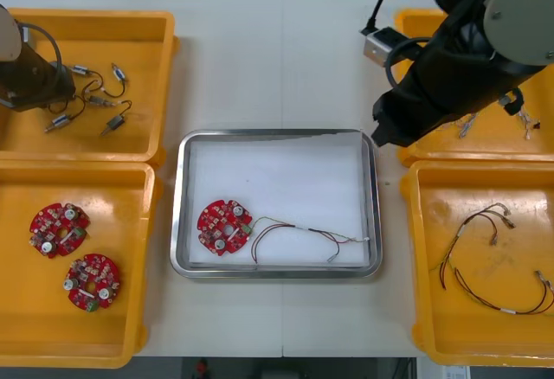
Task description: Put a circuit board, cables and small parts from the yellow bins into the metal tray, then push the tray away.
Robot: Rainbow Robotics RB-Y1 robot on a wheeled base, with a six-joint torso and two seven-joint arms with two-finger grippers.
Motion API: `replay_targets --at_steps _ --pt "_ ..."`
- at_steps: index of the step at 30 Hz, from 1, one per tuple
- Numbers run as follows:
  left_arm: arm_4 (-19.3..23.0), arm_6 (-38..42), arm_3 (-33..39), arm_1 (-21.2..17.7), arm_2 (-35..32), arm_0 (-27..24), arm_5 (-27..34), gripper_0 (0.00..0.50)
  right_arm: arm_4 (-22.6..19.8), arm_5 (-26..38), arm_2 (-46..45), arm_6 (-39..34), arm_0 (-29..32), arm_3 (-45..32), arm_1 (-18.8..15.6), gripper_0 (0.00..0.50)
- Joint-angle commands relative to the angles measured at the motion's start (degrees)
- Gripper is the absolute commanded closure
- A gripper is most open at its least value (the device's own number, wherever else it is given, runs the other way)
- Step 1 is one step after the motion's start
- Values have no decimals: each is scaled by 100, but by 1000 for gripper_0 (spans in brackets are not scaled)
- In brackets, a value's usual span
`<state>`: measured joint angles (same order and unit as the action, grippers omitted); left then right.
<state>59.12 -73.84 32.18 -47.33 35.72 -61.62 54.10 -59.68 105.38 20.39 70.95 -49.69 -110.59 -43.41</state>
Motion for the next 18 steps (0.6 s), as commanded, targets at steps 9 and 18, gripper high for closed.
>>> replay_targets --at_steps 9,18 --pt "-14 -394 -45 39 22 -227 -215 500 79 140 -1107 -1654 530 160 -827 0" --pt "-14 -526 69 -84 22 -236 -233 500 264 -53 -1573 -1557 522 1233 -1091 0"
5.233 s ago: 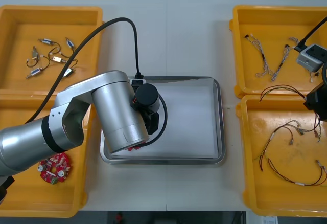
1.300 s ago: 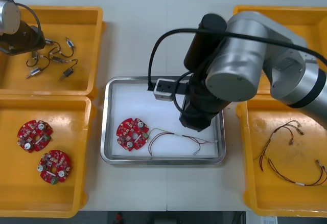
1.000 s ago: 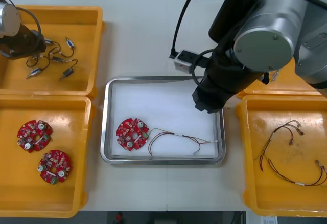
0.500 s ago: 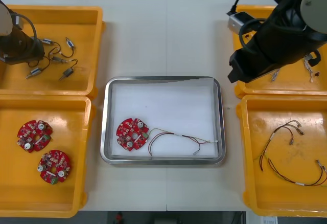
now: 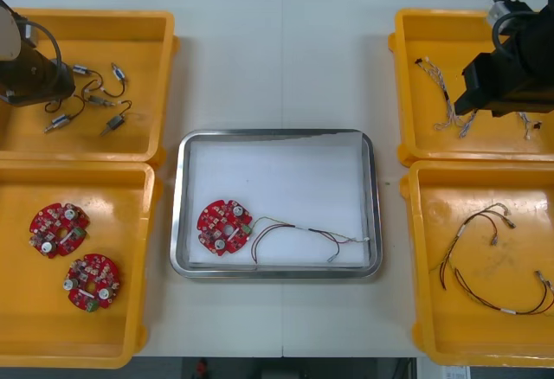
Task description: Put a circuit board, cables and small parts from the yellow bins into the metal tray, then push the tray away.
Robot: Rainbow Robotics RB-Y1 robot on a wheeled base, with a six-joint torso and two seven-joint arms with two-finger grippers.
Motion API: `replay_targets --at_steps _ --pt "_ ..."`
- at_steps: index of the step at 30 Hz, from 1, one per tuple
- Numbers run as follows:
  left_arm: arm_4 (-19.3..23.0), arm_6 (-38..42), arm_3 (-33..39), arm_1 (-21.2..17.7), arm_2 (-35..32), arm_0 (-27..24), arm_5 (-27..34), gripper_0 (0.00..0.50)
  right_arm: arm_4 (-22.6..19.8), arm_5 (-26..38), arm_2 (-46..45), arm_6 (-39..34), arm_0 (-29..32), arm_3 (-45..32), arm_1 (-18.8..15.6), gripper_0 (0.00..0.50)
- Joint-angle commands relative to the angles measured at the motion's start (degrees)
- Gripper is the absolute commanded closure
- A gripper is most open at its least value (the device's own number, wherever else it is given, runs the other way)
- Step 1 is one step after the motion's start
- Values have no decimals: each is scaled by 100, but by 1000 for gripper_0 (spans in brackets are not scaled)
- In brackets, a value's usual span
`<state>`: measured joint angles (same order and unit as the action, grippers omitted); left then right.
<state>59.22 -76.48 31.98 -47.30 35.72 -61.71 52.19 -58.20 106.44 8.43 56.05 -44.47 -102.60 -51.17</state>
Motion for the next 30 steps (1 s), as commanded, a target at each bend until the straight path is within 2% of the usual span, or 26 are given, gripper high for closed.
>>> replay_targets --at_steps 1,8,18,21,30 --pt "-24 -262 116 -113 22 -228 -25 500 124 -194 -386 -51 0 505 -332 0" --pt "-59 -253 722 -561 -189 -263 547 500 476 -739 -395 213 0 1287 -437 0" --pt "-174 -113 1584 -1035 -778 -263 1742 500 854 -1380 -395 1215 -97 2139 -481 0" --pt "-244 388 1953 -1079 -971 -263 2155 500 942 -1679 -395 1496 -141 2394 -481 0" --pt "-490 2234 3482 -1123 -980 -201 3306 500 968 -2778 -386 2190 -176 3238 -472 0"
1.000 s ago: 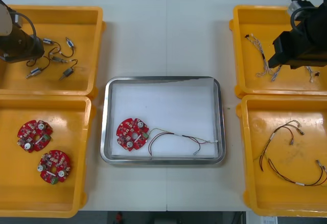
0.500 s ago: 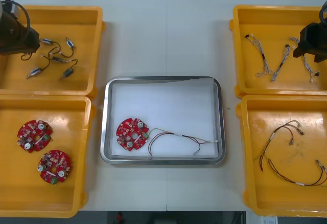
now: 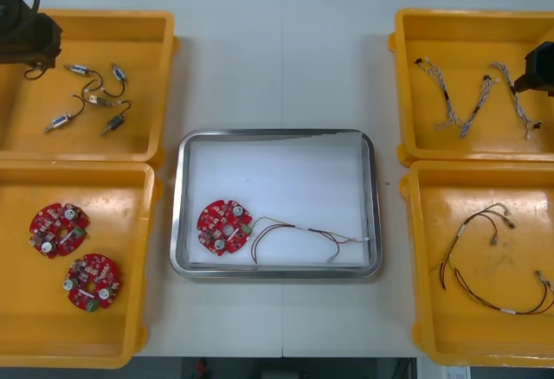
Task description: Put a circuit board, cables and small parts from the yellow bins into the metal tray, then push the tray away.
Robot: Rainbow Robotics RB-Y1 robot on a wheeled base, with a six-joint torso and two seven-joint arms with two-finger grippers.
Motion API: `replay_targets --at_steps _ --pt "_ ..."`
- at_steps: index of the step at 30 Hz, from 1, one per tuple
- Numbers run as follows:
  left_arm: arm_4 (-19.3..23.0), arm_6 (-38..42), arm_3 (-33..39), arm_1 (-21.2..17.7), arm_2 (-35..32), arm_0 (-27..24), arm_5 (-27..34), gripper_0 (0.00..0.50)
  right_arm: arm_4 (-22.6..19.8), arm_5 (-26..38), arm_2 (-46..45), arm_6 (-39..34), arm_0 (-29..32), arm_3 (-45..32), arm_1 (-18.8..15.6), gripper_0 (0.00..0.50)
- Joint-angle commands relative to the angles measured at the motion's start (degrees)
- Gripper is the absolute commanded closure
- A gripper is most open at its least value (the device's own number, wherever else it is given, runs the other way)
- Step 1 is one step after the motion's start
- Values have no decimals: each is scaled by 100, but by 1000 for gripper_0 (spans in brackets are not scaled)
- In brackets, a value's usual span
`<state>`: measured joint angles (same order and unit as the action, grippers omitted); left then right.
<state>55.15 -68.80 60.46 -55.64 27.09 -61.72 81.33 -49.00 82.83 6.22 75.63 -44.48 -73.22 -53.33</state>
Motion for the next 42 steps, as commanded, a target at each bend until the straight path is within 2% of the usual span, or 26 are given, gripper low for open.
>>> replay_targets --at_steps 1,6,13,22,26,30,32,42 --pt "-83 1633 836 -290 -125 -165 524 500 48 -575 -165 338 -166 405 -257 0" --pt "-74 2451 1680 -281 -195 29 937 500 39 -1287 -165 760 -175 871 -195 0" --pt "75 3620 2690 -272 -239 213 1351 500 101 -2201 -156 1068 -175 1390 69 0" --pt "128 5184 3728 -26 -221 573 1438 500 118 -3493 327 1085 -254 2005 385 0" --pt "110 5676 4097 44 -151 705 1456 500 118 -3722 389 1121 -316 2269 499 0" --pt "-162 6230 4448 176 253 740 1447 500 136 -3968 389 1129 -333 2480 622 0" --pt "-426 6502 4536 369 394 767 1447 500 145 -4091 398 1138 -333 2567 675 0" --pt "-1173 6810 4457 1099 807 899 1430 500 145 -4354 679 1085 -333 2708 789 0"
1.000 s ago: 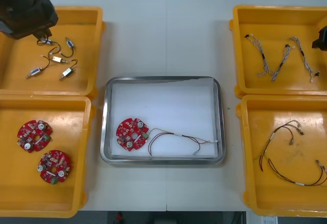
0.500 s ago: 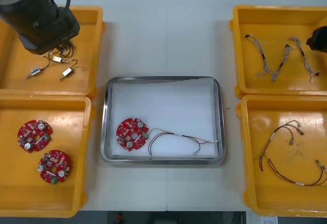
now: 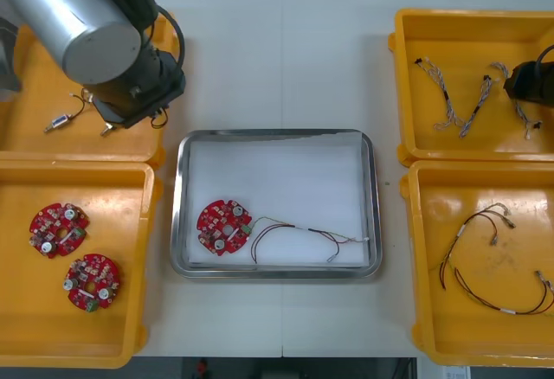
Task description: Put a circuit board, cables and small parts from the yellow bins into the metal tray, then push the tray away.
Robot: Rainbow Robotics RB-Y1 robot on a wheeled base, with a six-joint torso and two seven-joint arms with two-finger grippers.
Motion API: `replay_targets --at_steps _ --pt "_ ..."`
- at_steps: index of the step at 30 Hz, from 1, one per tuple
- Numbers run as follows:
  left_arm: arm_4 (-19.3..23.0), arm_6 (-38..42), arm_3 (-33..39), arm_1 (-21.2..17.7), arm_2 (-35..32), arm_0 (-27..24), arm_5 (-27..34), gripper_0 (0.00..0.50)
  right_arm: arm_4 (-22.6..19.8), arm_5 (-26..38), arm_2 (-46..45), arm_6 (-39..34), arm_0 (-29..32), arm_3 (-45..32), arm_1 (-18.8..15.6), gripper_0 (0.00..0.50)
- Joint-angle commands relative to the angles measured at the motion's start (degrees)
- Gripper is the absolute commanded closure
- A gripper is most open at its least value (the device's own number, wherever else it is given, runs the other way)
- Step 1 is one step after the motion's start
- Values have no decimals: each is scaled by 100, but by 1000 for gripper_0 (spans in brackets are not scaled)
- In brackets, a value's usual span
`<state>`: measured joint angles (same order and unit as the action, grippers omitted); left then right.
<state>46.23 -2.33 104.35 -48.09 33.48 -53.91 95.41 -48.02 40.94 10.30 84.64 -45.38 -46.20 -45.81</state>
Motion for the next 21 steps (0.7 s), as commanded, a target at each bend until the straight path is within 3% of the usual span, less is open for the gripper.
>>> replay_targets --at_steps 1,13,16,17,19,20,21 --pt "-413 198 68 459 185 179 21 500 30 -201 332 176 -243 23 46 0" --pt "-1283 427 77 1127 704 672 -242 500 4 -227 429 211 -243 199 134 7" --pt "-1529 462 68 1241 880 742 -269 500 -5 -227 473 184 -243 199 134 185" --pt "-1669 488 68 1311 959 777 -286 500 -14 -227 482 176 -243 199 134 331" --pt "-1863 515 41 1399 1020 830 -313 500 -23 -227 490 167 -243 199 134 464" --pt "-1924 532 33 1452 1029 856 -339 500 -23 -227 490 176 -243 199 134 498" --pt "-1986 532 24 1478 1038 883 -348 500 -40 -227 482 184 -243 207 134 500"
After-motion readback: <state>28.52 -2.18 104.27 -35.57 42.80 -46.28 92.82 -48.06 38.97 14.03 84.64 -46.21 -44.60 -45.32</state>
